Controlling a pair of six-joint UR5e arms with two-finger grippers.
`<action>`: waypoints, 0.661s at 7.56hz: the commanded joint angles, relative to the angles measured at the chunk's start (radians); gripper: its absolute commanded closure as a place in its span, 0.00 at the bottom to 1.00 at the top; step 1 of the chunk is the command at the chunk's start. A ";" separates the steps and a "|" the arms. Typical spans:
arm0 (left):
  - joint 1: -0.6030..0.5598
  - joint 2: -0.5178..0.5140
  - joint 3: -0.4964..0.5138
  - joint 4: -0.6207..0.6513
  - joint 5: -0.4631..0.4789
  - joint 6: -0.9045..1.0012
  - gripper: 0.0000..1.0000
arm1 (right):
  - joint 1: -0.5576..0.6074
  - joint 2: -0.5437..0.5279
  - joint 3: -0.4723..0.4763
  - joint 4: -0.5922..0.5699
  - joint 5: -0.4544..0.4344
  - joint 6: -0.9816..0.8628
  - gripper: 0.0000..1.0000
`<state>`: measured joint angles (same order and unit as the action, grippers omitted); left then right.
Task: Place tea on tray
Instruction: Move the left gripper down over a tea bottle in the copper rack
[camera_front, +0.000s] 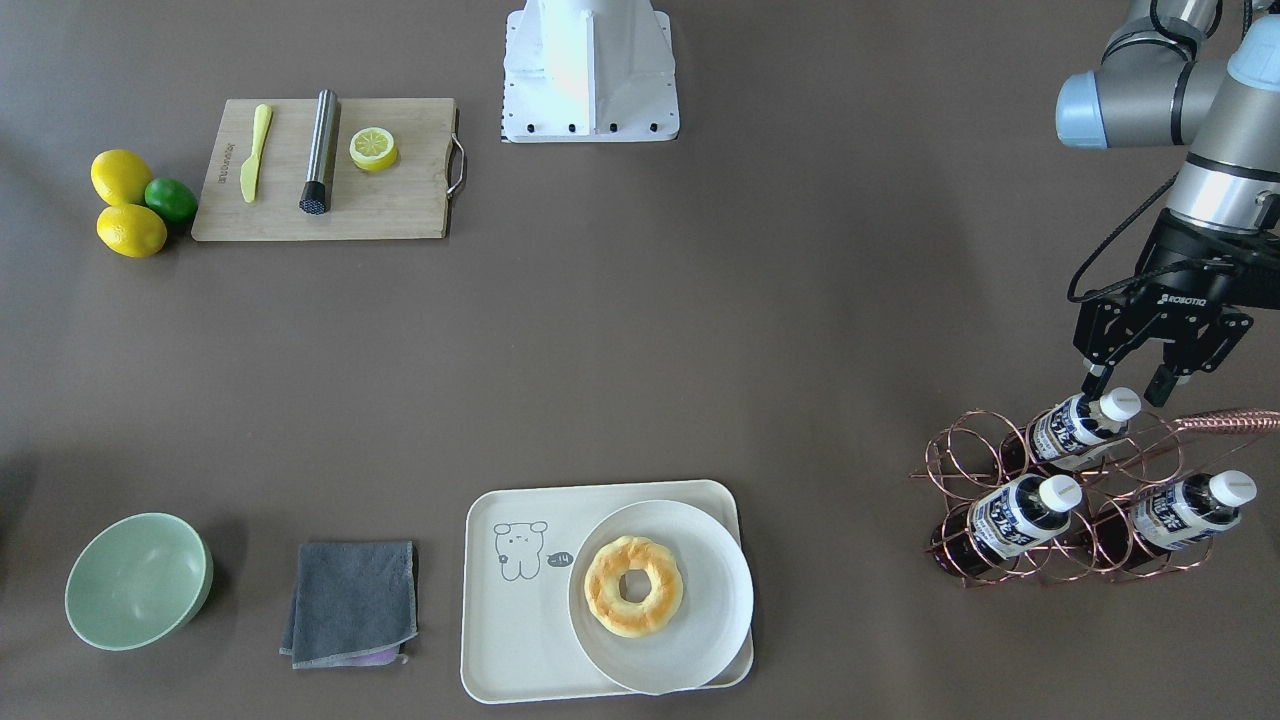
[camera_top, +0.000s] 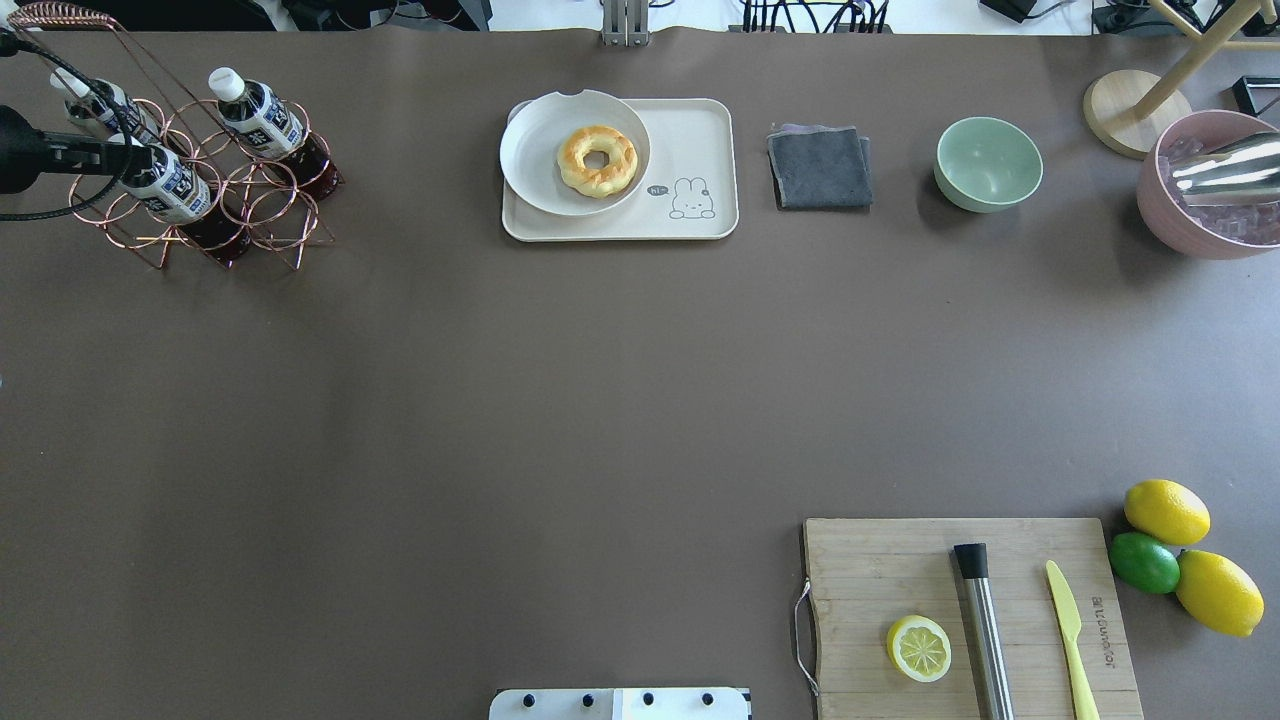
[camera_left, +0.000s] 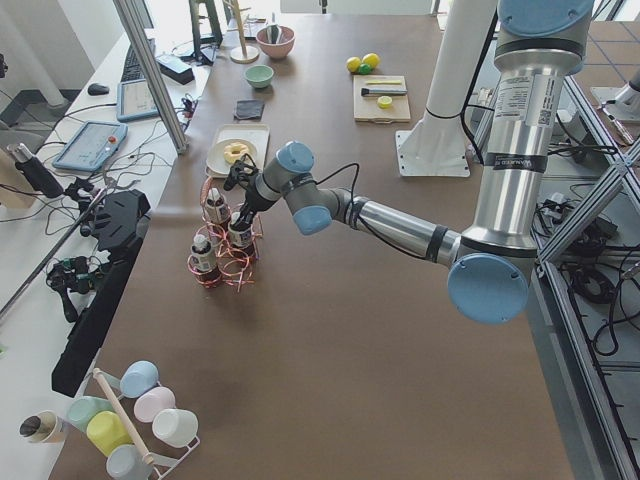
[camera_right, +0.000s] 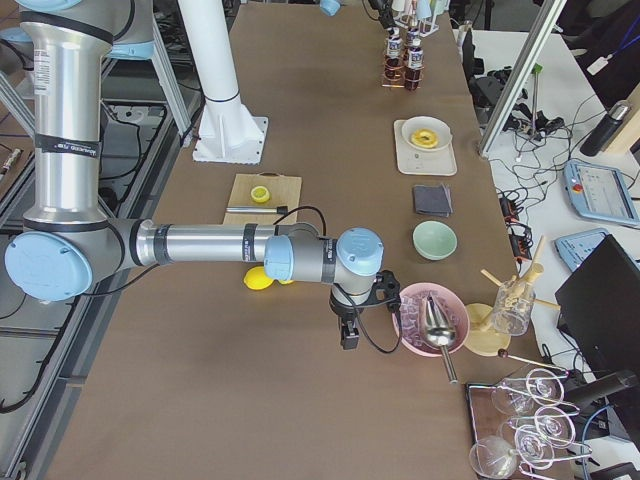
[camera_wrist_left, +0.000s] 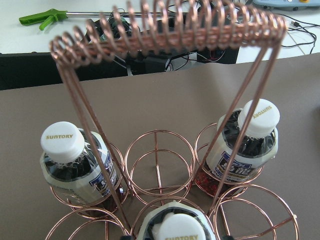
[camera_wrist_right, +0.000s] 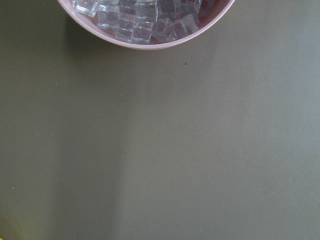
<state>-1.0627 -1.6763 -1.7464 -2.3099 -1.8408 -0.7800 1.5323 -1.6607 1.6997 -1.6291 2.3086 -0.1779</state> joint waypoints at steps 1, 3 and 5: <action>0.007 -0.006 0.002 0.001 0.008 0.001 0.37 | 0.000 -0.001 0.000 0.000 0.000 0.000 0.00; 0.007 -0.013 0.013 0.000 0.009 0.001 0.40 | -0.001 -0.001 -0.002 0.000 0.000 0.000 0.00; 0.007 -0.016 0.015 0.001 0.008 0.001 0.42 | -0.001 0.001 -0.002 0.000 0.000 0.000 0.00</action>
<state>-1.0554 -1.6888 -1.7340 -2.3092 -1.8328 -0.7793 1.5310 -1.6613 1.6987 -1.6291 2.3087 -0.1780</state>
